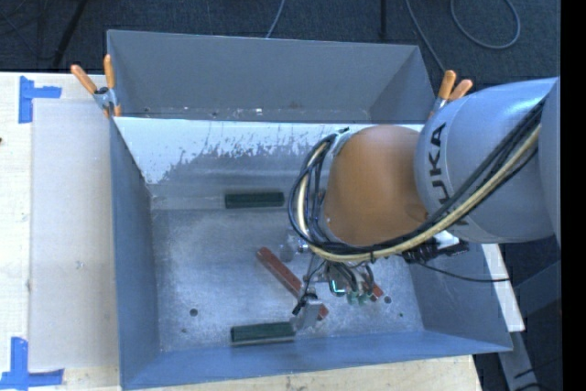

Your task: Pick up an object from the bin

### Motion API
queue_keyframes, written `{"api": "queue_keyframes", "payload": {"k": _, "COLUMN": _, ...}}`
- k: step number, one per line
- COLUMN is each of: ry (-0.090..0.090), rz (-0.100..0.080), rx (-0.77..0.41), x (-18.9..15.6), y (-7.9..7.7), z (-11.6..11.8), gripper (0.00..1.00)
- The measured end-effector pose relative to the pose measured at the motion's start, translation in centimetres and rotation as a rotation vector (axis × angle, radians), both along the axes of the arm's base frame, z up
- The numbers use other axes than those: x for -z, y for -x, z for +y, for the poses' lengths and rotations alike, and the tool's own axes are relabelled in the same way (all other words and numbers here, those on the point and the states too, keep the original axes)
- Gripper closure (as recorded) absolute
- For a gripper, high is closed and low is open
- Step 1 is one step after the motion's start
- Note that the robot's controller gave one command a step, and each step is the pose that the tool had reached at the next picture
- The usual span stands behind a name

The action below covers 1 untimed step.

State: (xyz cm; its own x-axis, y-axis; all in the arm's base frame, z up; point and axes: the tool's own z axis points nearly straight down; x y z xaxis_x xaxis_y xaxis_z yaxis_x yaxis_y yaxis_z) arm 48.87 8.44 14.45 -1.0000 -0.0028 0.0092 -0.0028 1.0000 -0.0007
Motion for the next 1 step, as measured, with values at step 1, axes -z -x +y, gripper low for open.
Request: {"api": "queue_keyframes", "payload": {"k": 1, "ry": -0.002, "rz": -0.007, "rx": -0.015, "x": 7.62, "y": 0.09, "z": 1.43, "gripper": 0.00}}
